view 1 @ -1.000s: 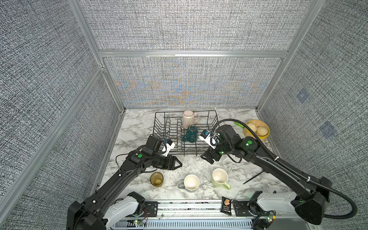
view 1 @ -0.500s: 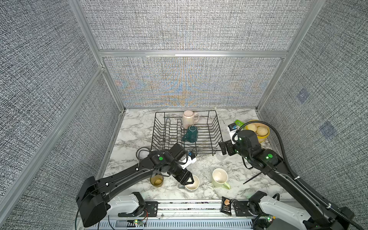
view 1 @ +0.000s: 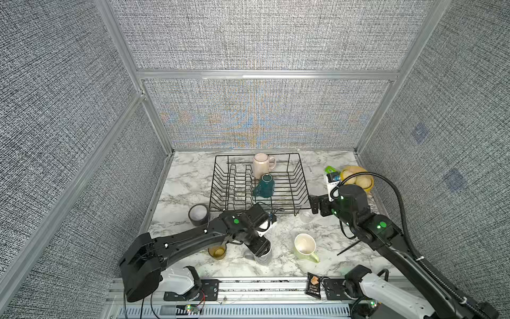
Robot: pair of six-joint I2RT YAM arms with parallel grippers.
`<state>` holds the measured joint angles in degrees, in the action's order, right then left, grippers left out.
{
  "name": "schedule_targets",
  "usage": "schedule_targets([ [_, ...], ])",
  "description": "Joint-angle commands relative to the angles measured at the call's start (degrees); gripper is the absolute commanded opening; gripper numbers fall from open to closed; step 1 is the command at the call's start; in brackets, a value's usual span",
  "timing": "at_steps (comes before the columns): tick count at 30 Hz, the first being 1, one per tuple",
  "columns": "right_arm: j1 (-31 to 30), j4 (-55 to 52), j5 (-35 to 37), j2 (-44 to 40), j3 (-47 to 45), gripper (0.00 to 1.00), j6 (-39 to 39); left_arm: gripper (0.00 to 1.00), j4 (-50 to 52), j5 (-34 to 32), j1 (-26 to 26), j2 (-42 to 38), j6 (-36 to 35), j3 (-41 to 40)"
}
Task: Load cups into a dish rack
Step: Pick up the cup from the bottom-center of the table.
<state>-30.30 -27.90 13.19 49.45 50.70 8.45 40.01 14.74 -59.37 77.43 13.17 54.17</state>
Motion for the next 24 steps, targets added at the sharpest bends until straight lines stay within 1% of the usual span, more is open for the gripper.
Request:
schedule_targets([
  [1, 0.11, 0.71, 0.22, -0.31, 0.21, 0.99, 0.25, 0.61, -0.44, -0.77, -0.38, -0.25, 0.86, 0.90],
  [7, 0.16, 0.24, 0.43, -1.16, -0.33, 0.99, 0.21, 0.57, 1.07, -2.76, -0.65, -2.27, 2.39, 2.57],
  [9, 0.24, 0.51, 0.52, -1.61, -0.89, 0.99, 0.34, 0.52, 1.47, -5.89, -0.66, -3.37, 2.67, 2.78],
  [11, 0.25, 0.84, 0.36, -1.82, -1.13, 0.99, 0.12, 0.50, 1.21, -8.11, -0.70, -4.34, 3.37, 2.68],
  [13, 0.25, 0.13, 0.01, -1.73, -0.52, 0.99, -0.48, 0.51, -0.36, -6.64, -0.65, -4.65, 3.29, 1.71],
  [15, 0.25, -0.82, 0.24, -1.89, 0.06, 0.99, -0.78, 0.54, -0.98, -5.73, -0.66, -3.80, 2.93, 1.06],
  [17, 0.25, -0.63, 0.26, -2.17, 0.03, 0.99, -1.21, 0.60, -1.14, -4.93, -0.65, -2.50, 2.75, 0.86],
  [19, 0.25, -0.64, -0.13, -2.17, 0.29, 0.99, -1.99, 0.64, -1.72, -5.93, -0.65, -1.70, 3.80, 0.07],
  [22, 0.25, -1.32, -0.08, -1.99, 0.51, 0.99, -2.38, 0.70, -0.81, -10.29, -0.67, -0.35, 5.33, -0.35],
  [24, 0.28, -0.56, -0.14, -2.06, -0.03, 0.99, -2.21, 0.70, -0.24, -9.70, -0.66, 0.87, 5.11, -0.21],
])
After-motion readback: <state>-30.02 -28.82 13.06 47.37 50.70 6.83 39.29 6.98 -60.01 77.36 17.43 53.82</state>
